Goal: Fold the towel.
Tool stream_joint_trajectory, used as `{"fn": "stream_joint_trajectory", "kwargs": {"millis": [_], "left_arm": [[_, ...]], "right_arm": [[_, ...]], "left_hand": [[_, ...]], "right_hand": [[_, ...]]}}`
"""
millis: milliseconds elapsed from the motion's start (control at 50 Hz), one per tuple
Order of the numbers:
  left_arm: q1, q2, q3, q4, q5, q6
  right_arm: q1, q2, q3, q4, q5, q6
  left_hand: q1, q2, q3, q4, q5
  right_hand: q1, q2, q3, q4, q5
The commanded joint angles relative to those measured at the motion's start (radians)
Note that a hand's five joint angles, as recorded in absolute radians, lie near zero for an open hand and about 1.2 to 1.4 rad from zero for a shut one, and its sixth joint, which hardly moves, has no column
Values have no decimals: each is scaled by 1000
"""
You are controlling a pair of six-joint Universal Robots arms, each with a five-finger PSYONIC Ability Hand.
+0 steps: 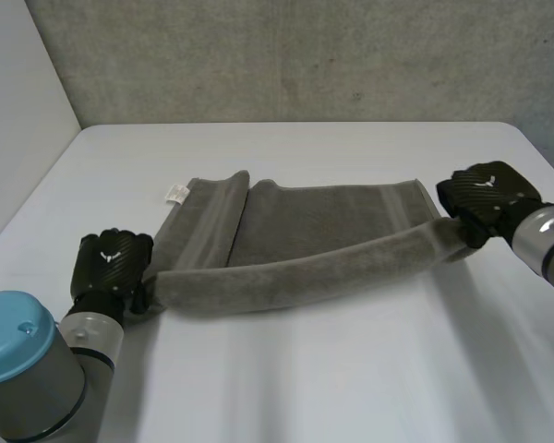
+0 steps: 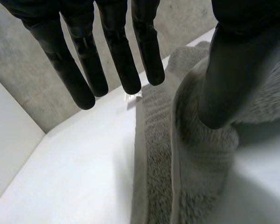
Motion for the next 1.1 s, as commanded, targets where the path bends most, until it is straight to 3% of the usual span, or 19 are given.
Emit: {"fn": "stream_joint_trajectory", "kwargs": {"millis": [20, 520, 620, 660, 840, 900, 980, 1020, 1100], "left_arm": [[13, -24, -1, -2, 0, 0], [17, -30, -17, -11, 71, 1], [19, -41, -12, -14, 71, 10], [20, -58, -3, -26, 71, 44], [57, -41, 34, -49, 69, 213], [66, 142, 75, -71, 74, 270], [59, 272, 125, -92, 98, 264], [59, 394, 199, -138, 135, 259], [60, 471, 285, -231, 157, 259]], "right_arm": [[-81, -36, 106, -93, -55, 114], [-107, -24, 169, -165, -65, 144], [-118, -18, 167, -165, -67, 147], [-121, -16, 163, -165, -65, 170], [-122, -74, 126, -150, -68, 201], [-114, -206, 68, -127, -67, 226], [-111, -280, -15, -75, -67, 255], [-114, -333, -143, 40, -75, 259], [-121, -347, -297, 196, -97, 252]], "left_hand": [[-133, -130, -135, -142, -294], [-127, -124, -130, -136, -288], [19, 23, 17, 11, -141], [515, 519, 513, 507, 355], [568, 572, 566, 560, 407], [568, 572, 566, 560, 407], [568, 572, 566, 560, 407], [568, 572, 566, 560, 407], [568, 572, 566, 560, 407]], "right_hand": [[191, 79, 69, 64, 115], [191, 79, 69, 64, 115], [191, 79, 69, 64, 115], [191, 79, 69, 64, 115], [191, 79, 69, 64, 115], [191, 79, 69, 64, 115], [191, 79, 69, 64, 115], [191, 79, 69, 64, 115], [191, 79, 69, 64, 115]]}}
